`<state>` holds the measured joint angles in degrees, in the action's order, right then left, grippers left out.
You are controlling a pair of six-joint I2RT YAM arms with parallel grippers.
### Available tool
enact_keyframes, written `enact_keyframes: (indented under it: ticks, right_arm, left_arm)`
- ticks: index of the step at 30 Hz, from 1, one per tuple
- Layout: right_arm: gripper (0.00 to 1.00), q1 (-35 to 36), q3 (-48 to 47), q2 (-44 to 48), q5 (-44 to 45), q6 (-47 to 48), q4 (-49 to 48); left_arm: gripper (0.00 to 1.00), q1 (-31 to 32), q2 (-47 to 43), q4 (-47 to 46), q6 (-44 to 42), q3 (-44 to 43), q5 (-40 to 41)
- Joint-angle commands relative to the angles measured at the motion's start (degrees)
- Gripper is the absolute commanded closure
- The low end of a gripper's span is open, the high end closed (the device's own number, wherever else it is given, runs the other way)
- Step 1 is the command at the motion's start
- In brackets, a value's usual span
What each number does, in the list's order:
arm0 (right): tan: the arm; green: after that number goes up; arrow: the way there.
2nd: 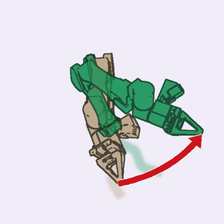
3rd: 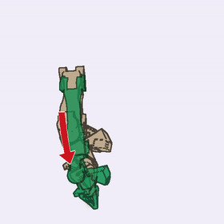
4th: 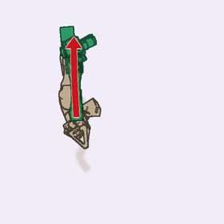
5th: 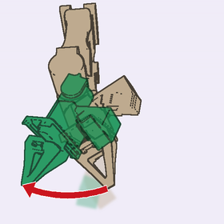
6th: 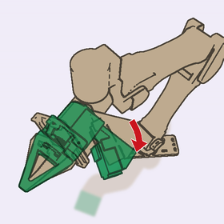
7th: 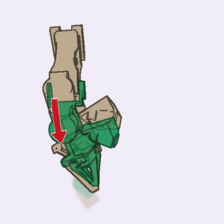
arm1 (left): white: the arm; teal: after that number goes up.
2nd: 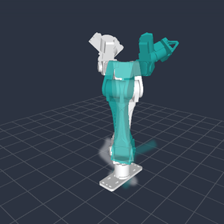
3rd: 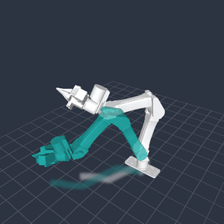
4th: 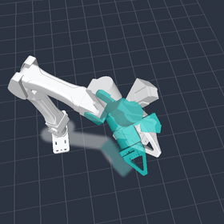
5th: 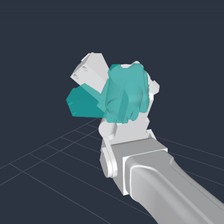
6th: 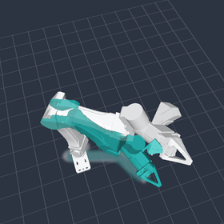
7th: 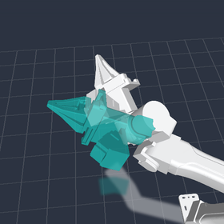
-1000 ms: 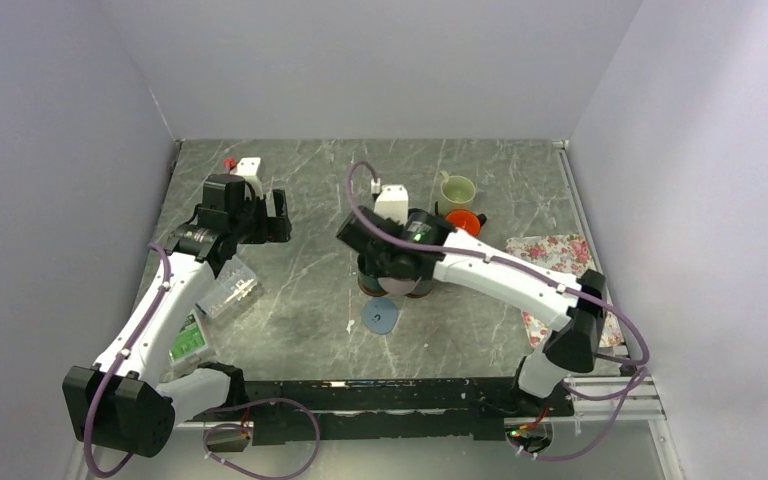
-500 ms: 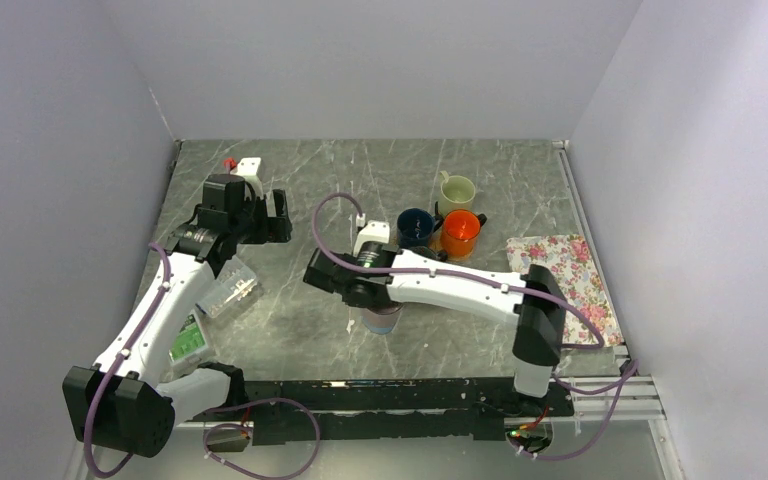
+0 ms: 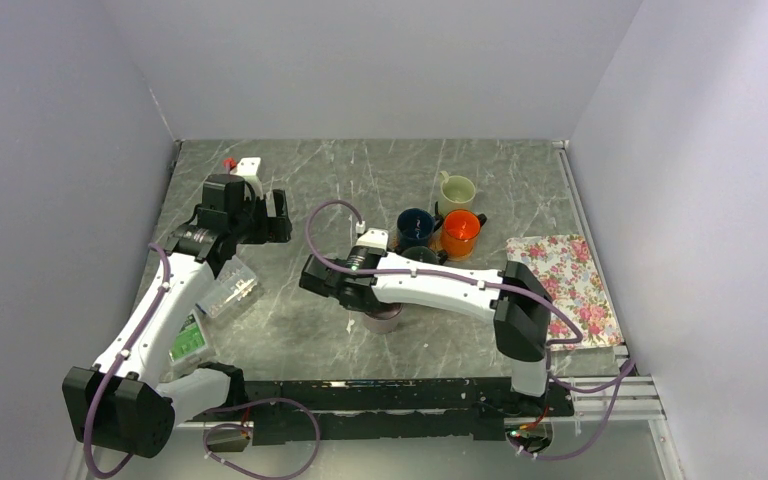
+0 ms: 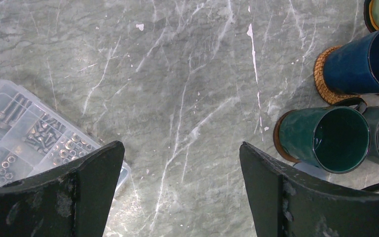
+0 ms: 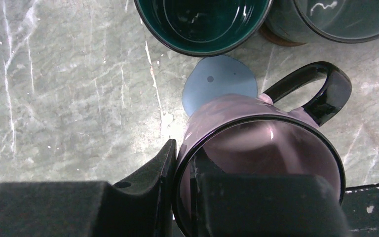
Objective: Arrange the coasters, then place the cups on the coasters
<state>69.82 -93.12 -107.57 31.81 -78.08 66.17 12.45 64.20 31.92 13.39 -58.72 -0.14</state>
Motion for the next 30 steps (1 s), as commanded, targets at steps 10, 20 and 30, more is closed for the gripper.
enact_keyframes:
  ticks: [10, 20, 30]
  right_arm:
    - [1.0, -1.51, 0.07, -2.92, 1.14, 4.41, -5.07]
    - [1.0, -1.95, 0.13, -4.66, 1.14, 8.9, -7.08]
    - [1.0, -2.57, 3.08, -3.63, -0.03, 11.79, -10.58]
  left_arm:
    - [0.07, -0.13, -1.63, -2.03, 0.58, 0.18, 0.03]
    - [0.07, -0.14, -1.63, -2.04, 0.45, 0.18, 0.05]
    - [0.06, -0.14, -1.76, -2.04, 0.5, 0.23, 0.05]
